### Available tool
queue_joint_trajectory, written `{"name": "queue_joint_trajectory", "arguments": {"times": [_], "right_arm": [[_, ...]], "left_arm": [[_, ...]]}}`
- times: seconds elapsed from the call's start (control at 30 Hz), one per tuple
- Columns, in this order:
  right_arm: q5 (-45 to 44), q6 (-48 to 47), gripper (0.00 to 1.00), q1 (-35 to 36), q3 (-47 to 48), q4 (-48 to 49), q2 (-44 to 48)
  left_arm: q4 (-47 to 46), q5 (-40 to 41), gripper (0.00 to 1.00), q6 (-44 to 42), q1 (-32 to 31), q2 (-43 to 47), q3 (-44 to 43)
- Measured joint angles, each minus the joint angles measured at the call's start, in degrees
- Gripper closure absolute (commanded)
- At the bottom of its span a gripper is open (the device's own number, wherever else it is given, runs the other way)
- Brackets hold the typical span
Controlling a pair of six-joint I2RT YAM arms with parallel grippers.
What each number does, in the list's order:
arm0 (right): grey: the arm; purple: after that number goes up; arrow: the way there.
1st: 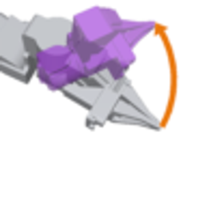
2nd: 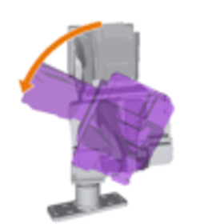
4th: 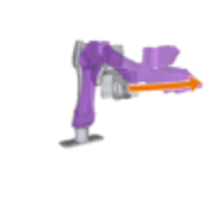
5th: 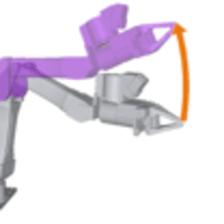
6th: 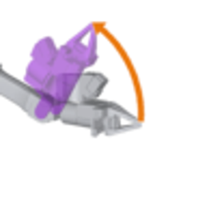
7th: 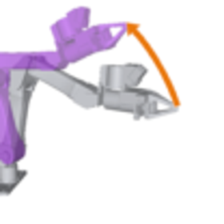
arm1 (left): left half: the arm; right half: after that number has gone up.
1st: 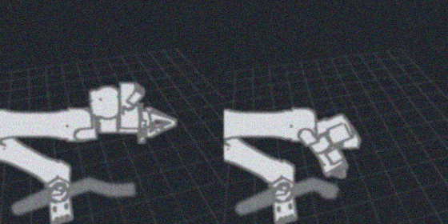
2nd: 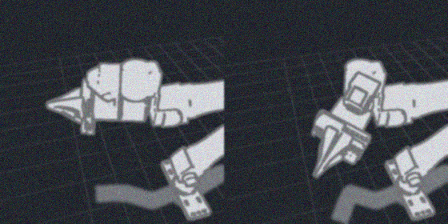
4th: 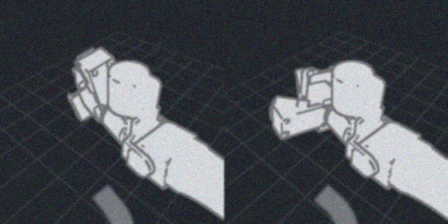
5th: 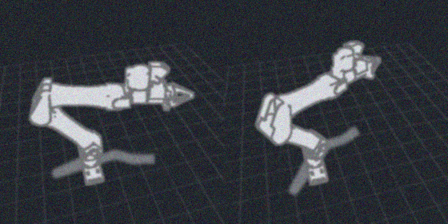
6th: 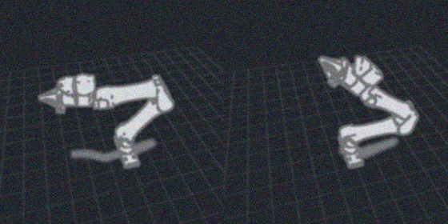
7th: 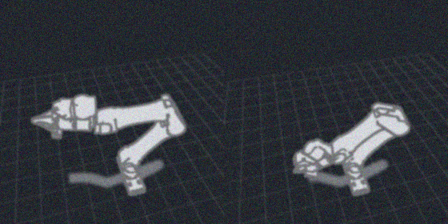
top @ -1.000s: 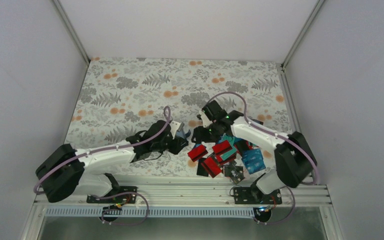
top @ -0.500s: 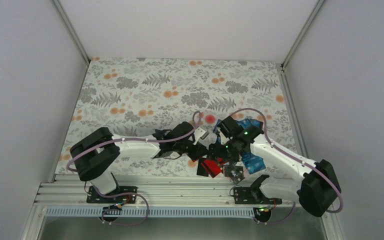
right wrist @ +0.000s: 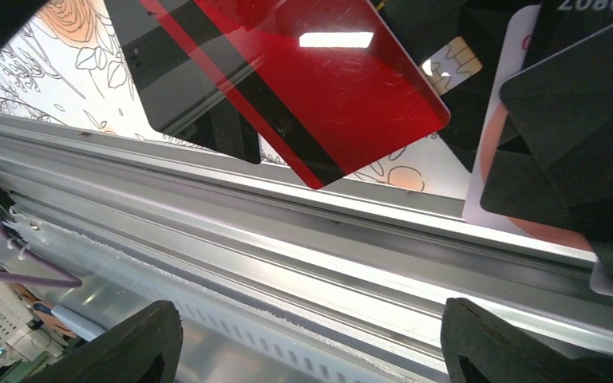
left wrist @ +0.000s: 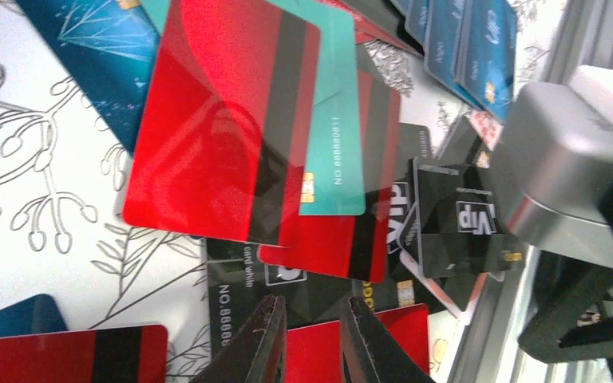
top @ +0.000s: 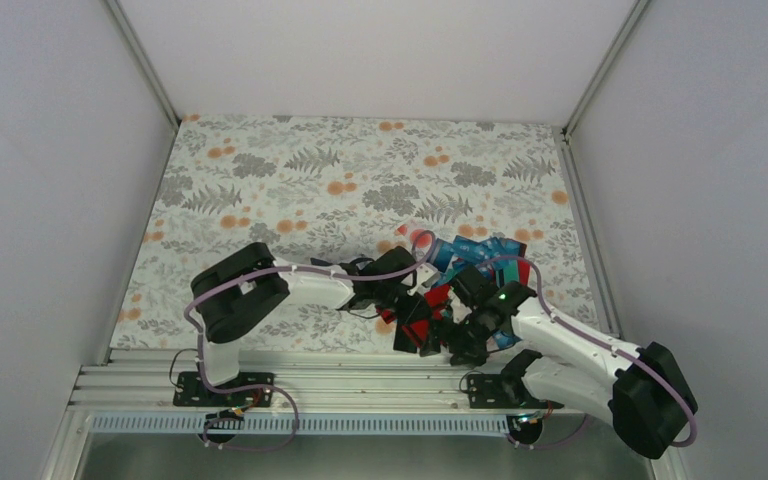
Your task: Put the credit cards into the card holder
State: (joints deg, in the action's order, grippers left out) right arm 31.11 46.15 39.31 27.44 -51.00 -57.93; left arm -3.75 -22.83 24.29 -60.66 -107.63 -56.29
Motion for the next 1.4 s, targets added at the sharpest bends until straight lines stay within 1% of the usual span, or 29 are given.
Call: {"name": "queue_joint_trajectory", "arguments": {"times": [0.17, 0.37, 0.63, 1.0, 1.23, 1.4], "right_arm": [[0.8, 0.9, 0.17, 0.0, -0.5, 0.8, 0.1], [1.3, 1.7, 0.16, 0.0, -0.7, 2.2, 0.3], [2.3, 3.6, 0.15, 0.0, -3.3, 5.2, 0.3], [4.3, 8.9, 0.19, -0.1, -9.1, 16.5, -0.2], [4.2, 11.5, 0.21, -0.1, -10.2, 20.2, -1.9], [3.8, 13.0, 0.25, -0.1, -10.8, 22.1, -2.4]], "left_arm": [[2.7, 2.3, 0.78, -0.3, -0.1, -1.3, -1.0], [3.9, 3.3, 0.78, -0.4, -0.8, -1.6, -1.2], [4.3, 4.0, 0.77, 0.0, -2.4, -0.3, 0.0], [3.9, 4.2, 0.78, 0.8, -2.6, 0.2, 0.7], [3.3, 3.8, 0.78, 0.8, -2.6, 0.2, 1.0], [1.9, 2.1, 0.78, 0.8, -2.6, 0.5, 2.4]]}}
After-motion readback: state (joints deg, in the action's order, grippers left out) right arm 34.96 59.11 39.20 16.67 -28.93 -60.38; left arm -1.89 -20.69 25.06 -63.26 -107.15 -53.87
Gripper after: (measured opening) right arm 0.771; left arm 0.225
